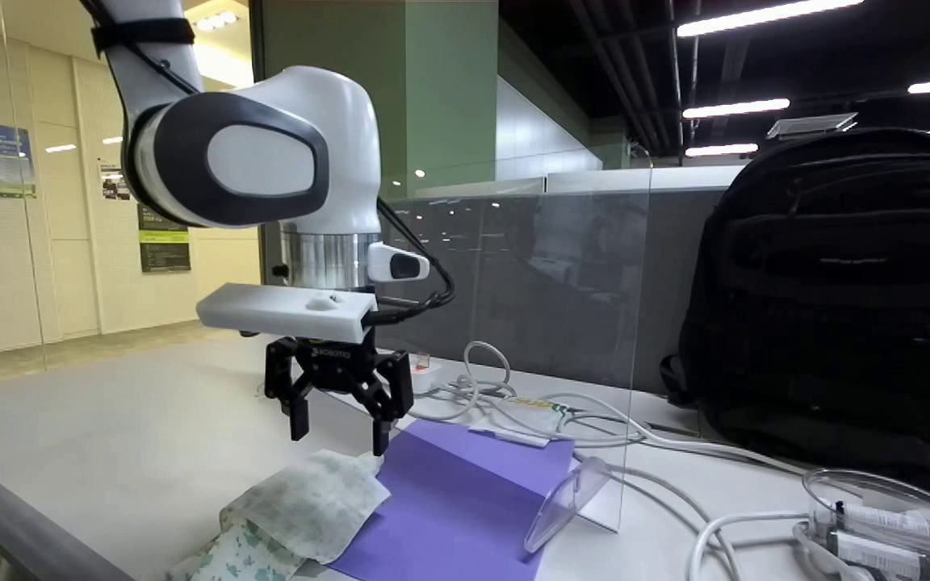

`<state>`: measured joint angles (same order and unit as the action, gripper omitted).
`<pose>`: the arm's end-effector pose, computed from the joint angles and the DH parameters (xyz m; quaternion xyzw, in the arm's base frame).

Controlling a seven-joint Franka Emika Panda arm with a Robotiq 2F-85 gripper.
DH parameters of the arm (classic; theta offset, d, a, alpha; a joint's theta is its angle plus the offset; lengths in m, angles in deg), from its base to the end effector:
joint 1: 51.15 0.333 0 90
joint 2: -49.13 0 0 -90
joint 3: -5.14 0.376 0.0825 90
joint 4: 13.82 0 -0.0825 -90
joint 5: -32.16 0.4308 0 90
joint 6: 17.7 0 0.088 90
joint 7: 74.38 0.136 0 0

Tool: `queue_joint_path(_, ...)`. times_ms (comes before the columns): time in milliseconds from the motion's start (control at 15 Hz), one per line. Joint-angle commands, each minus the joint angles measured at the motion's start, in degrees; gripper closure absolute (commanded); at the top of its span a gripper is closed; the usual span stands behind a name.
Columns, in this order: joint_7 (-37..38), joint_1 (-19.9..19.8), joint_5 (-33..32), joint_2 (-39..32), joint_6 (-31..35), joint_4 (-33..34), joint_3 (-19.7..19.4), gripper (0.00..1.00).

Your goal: Pick the cloth on the mat and put it on the countertop shield

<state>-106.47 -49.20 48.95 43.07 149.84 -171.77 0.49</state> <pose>0.4124 -0.0370 0.1761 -0.9924 -0.1143 -0.0393 0.0209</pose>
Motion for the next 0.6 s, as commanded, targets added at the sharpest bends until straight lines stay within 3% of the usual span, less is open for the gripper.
queue_joint_path(0, 1.0, 0.1, -1.2, -3.9, 2.6, 1.9, -0.8, 0.00)
queue_joint_path(533, 0.5, 0.1, -0.2, -9.1, 3.5, 4.5, -1.2, 0.00)
